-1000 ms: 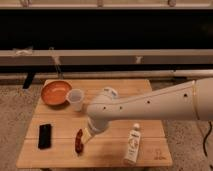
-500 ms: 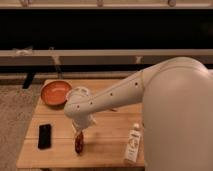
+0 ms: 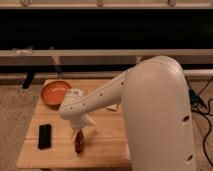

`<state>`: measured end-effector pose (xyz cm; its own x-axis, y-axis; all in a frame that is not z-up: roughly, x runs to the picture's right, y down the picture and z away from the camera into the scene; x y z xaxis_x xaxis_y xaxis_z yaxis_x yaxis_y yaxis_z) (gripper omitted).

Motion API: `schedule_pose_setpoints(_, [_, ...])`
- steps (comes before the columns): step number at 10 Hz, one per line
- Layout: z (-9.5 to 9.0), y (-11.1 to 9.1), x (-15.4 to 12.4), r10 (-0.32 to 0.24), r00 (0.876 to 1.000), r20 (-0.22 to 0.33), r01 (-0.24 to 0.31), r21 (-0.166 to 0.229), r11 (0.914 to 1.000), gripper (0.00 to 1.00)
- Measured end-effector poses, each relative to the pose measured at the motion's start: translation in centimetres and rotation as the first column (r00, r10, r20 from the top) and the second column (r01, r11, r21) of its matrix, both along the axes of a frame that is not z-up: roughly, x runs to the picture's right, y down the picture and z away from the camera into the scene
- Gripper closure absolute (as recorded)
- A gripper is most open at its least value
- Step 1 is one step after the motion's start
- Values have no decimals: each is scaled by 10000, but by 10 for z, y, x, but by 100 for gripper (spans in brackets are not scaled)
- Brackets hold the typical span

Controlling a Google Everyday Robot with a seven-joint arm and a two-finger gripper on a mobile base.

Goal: Drag the pepper across the table

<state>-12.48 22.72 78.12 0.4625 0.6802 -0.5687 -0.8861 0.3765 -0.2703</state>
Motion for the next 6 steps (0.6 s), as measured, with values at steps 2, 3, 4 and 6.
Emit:
schedule_pose_setpoints(2, [10, 7, -7, 221, 9997, -51, -222, -276, 9994, 20])
schedule_pose_setpoints(3, [13, 9, -10, 253, 9997, -27, -253, -359, 9990, 20])
schedule_pose_setpoints(4, [16, 12, -13, 207, 9998, -37, -209, -420, 9989, 20])
schedule_pose_setpoints(6, [19, 16, -18, 29, 10000, -57, -32, -500, 9987, 30])
